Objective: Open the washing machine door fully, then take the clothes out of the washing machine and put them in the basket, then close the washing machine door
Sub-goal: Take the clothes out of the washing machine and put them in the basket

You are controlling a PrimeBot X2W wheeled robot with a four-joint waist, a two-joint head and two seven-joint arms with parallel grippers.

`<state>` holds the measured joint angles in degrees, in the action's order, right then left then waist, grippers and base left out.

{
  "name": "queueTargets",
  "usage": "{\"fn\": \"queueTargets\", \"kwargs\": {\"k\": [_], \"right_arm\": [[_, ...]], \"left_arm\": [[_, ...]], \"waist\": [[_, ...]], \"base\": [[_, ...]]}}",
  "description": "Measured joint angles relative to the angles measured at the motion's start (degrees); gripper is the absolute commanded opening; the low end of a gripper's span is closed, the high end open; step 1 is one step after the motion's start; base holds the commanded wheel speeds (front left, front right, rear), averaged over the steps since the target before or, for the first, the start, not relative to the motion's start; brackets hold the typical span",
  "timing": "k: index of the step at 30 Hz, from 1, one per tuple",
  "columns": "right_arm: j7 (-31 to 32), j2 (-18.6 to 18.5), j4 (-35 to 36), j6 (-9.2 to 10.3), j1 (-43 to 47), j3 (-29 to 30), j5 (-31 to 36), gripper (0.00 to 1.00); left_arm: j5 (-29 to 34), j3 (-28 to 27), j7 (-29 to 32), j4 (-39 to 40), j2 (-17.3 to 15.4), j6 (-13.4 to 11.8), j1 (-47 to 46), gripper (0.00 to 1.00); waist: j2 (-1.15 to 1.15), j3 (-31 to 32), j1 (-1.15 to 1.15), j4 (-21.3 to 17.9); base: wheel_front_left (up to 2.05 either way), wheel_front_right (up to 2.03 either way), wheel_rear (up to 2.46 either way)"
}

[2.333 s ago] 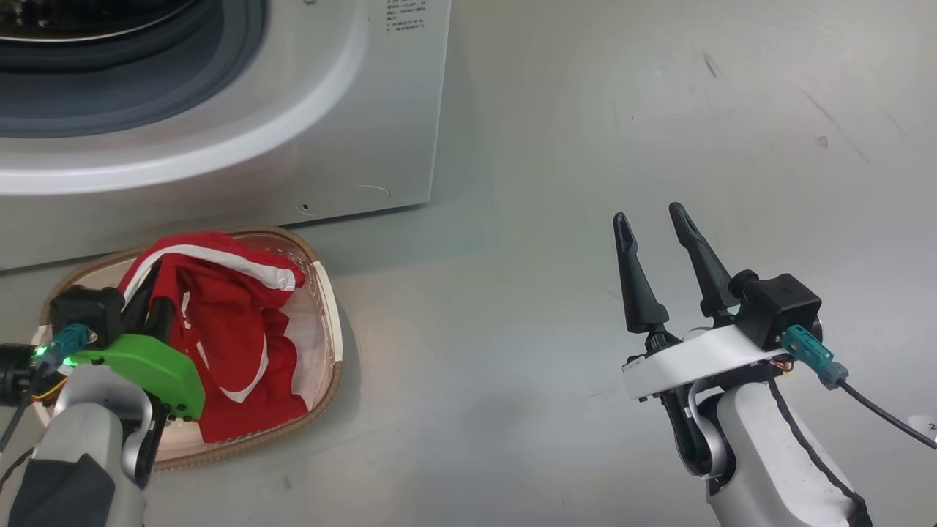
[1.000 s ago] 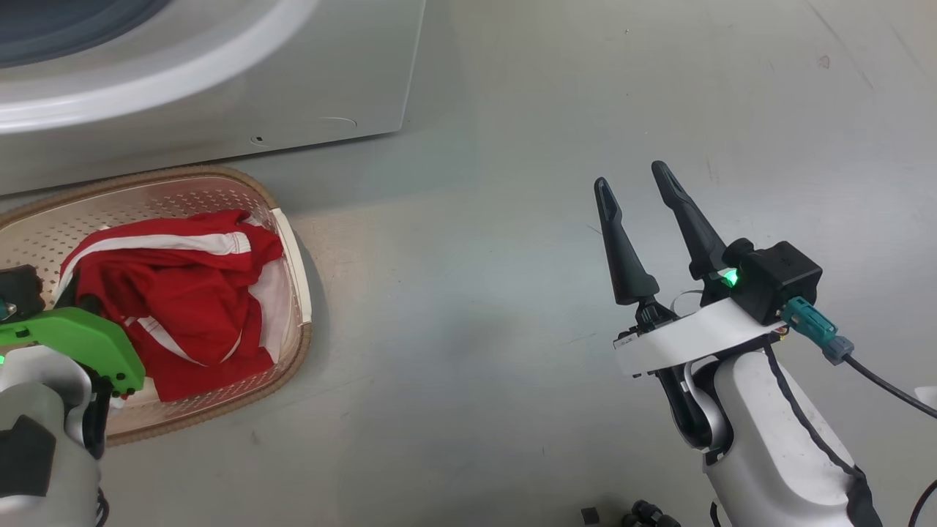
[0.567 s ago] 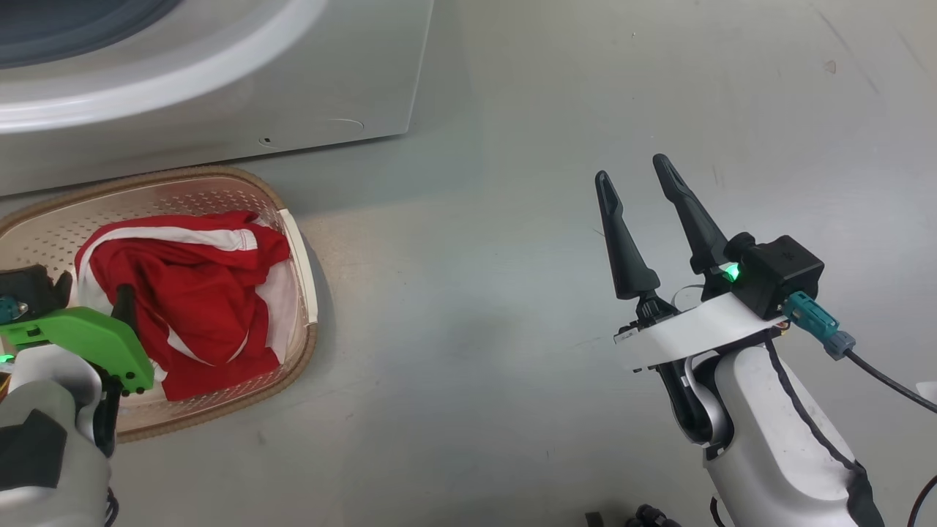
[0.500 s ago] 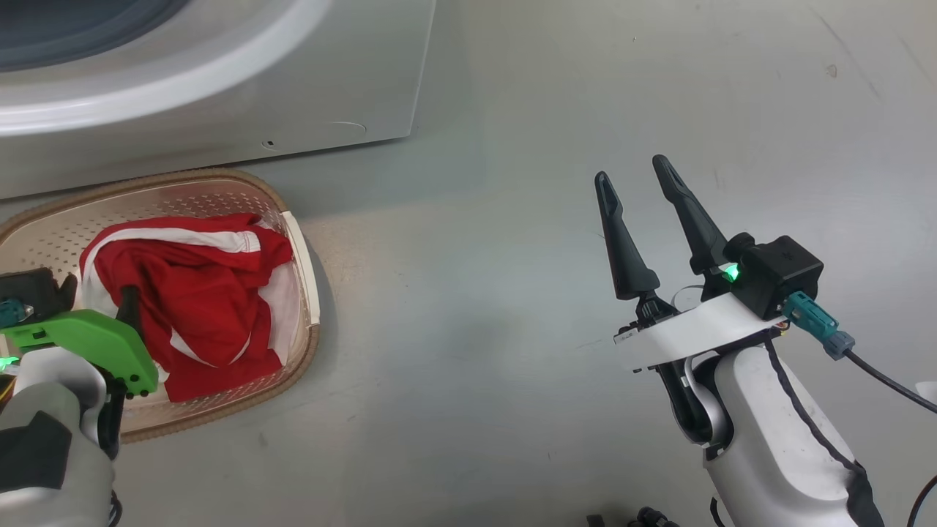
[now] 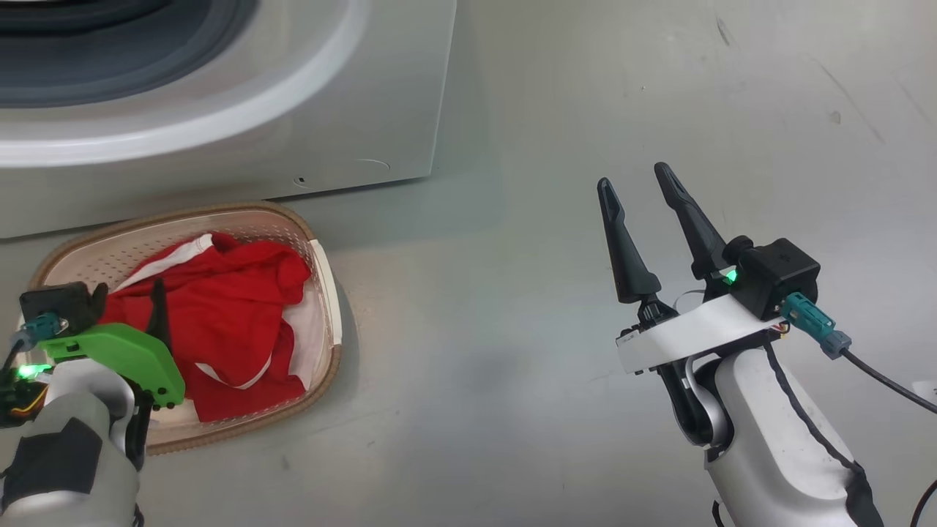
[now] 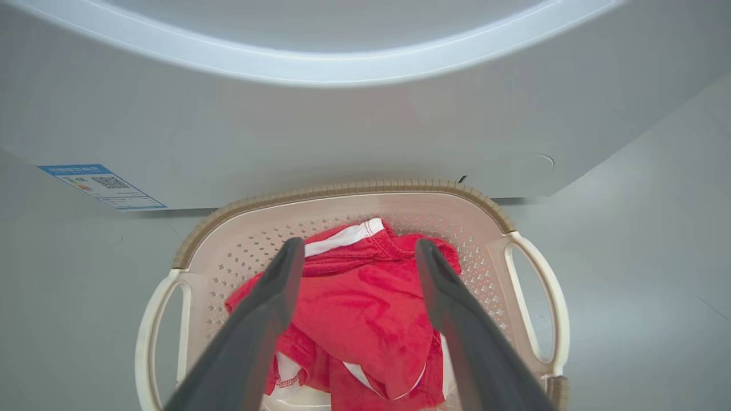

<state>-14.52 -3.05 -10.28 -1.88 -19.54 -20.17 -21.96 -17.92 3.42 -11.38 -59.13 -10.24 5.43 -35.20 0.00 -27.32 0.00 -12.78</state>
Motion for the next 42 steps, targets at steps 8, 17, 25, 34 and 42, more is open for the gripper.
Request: {"fn": "queueTargets", "kwargs": {"k": [8,17,25,34,42], "right_arm": [[0.0,0.0,-0.8,-0.08,0.2,0.9,-0.1,1.00],[0.0,0.0,-1.3,-0.56,1.7,2.5,-0.2,1.00],[0.0,0.0,-1.4,-0.59,3.0,3.6,-0.2,1.00],[0.0,0.0,-1.5,-1.09,5.3,4.4,-0.2,1.00],[0.0,0.0,-1.5,-1.10,7.5,5.4,-0.2,1.00]], "left_arm": [[1.6,1.5,-1.9,1.3,0.7,0.5,0.0,1.00],[2.5,2.5,-3.0,6.3,2.1,1.0,0.2,1.00],[2.9,2.4,-3.1,15.0,2.8,1.0,2.8,1.00],[2.9,0.9,-3.1,24.6,4.3,1.4,8.6,1.00],[3.3,0.0,-3.1,30.8,5.2,1.4,14.2,1.00]], "waist": [[0.00,3.8,0.00,1.3],[0.00,8.2,0.00,3.2],[0.00,12.3,0.00,5.5],[0.00,16.7,0.00,7.5],[0.00,20.2,0.00,8.6]], "base": [[0.00,0.00,0.00],[0.00,0.00,0.00],[0.00,0.00,0.00],[0.00,0.00,0.00],[0.00,0.00,0.00]]}}
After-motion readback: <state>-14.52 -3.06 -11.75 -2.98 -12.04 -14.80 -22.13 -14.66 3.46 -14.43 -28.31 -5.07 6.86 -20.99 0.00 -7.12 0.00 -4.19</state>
